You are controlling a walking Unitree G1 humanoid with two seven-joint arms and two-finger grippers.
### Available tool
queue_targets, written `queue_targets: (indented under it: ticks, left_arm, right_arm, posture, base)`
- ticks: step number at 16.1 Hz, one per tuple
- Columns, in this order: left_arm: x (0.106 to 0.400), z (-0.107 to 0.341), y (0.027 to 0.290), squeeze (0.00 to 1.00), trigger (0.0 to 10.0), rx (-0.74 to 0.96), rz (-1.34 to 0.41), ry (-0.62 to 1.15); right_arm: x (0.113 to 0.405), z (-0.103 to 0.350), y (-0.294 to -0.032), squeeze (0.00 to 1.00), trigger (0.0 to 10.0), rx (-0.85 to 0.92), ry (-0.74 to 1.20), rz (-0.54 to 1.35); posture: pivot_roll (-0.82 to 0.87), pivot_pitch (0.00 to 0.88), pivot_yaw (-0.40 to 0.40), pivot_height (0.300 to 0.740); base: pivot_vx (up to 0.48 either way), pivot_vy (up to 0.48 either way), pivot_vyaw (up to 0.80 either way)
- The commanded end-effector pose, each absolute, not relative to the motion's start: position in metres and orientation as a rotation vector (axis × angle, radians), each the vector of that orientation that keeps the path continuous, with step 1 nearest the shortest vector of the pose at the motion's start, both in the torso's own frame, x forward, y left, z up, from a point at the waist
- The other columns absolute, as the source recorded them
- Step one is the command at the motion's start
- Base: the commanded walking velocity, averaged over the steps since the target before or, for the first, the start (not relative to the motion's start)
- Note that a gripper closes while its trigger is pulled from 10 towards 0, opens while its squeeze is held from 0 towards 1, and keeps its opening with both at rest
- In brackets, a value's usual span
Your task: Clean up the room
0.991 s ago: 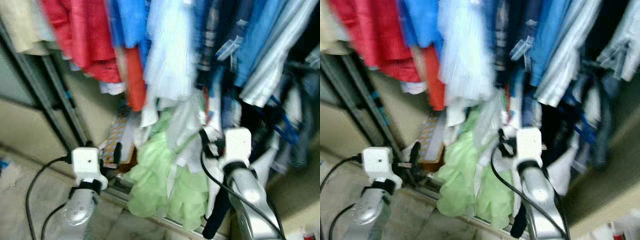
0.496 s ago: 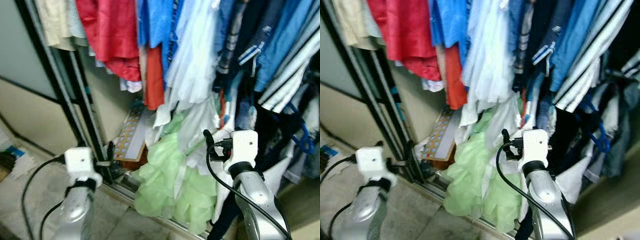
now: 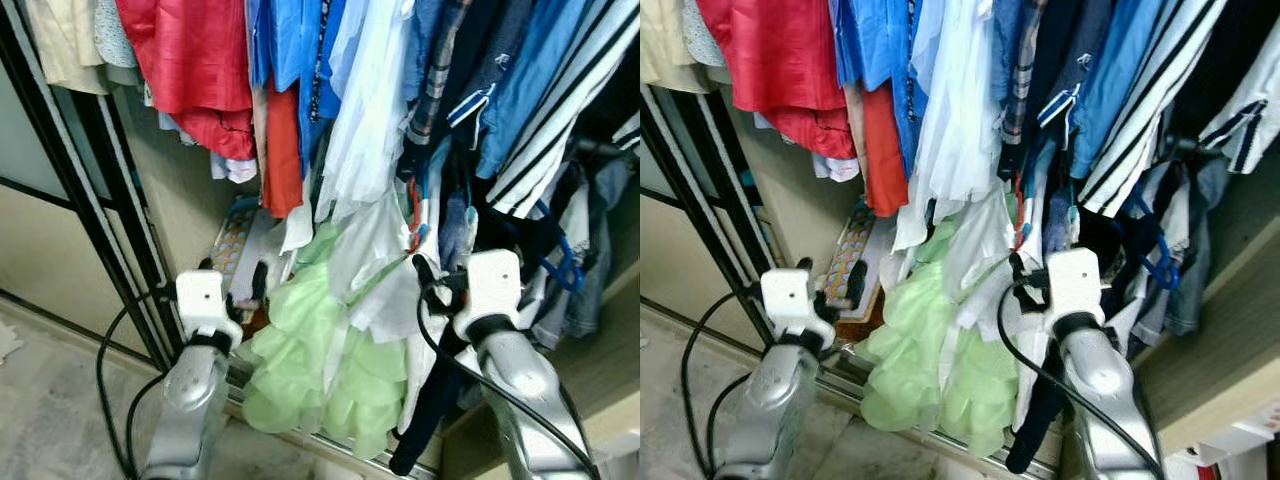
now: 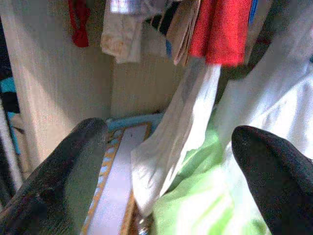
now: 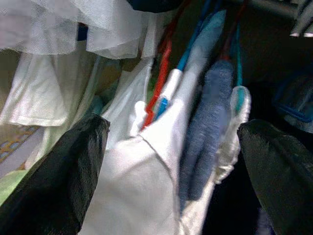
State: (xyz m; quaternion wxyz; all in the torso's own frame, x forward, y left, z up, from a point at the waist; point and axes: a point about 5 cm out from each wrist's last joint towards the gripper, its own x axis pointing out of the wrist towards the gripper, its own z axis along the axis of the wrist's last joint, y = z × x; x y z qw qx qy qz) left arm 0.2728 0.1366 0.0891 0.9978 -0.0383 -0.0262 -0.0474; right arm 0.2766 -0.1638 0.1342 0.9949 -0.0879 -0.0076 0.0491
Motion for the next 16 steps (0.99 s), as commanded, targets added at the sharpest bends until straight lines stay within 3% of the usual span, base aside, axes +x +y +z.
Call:
queue_targets:
  ticks: [1, 5, 11, 16]
  left_arm:
    - [0.274, 0.096, 0.137, 0.00, 10.0, -0.050, -0.111, -0.080]
    - [0.266, 0.095, 0.166, 0.00, 10.0, 0.005, -0.034, -0.066]
    - [0.246, 0.082, 0.179, 0.00, 10.0, 0.006, 0.008, -0.005]
    - [0.229, 0.078, 0.189, 0.00, 10.0, 0.020, 0.011, 0.034]
  right_arm:
    - [0.281, 0.137, -0.153, 0.00, 10.0, -0.173, -0.039, 0.127]
    - [0.284, 0.133, -0.132, 0.00, 10.0, -0.111, -0.069, 0.153]
    - [0.283, 0.133, -0.143, 0.00, 10.0, -0.079, -0.082, 0.088]
    - [0.261, 0.125, -0.154, 0.00, 10.0, -0.106, -0.020, 0.044]
  posture:
    - [-0.07, 0.000, -0.062, 0.740]
    - [0.00, 0.000, 0.002, 0.740]
    - [0.02, 0.000, -0.001, 0.740]
    - [0.01, 0.000, -0.021, 0.740]
  base:
    - [0.000, 0.000, 0.00]
    - [0.000, 0.000, 0.00]
    - [0.000, 0.000, 0.00]
    - [0.000, 0.000, 0.00]
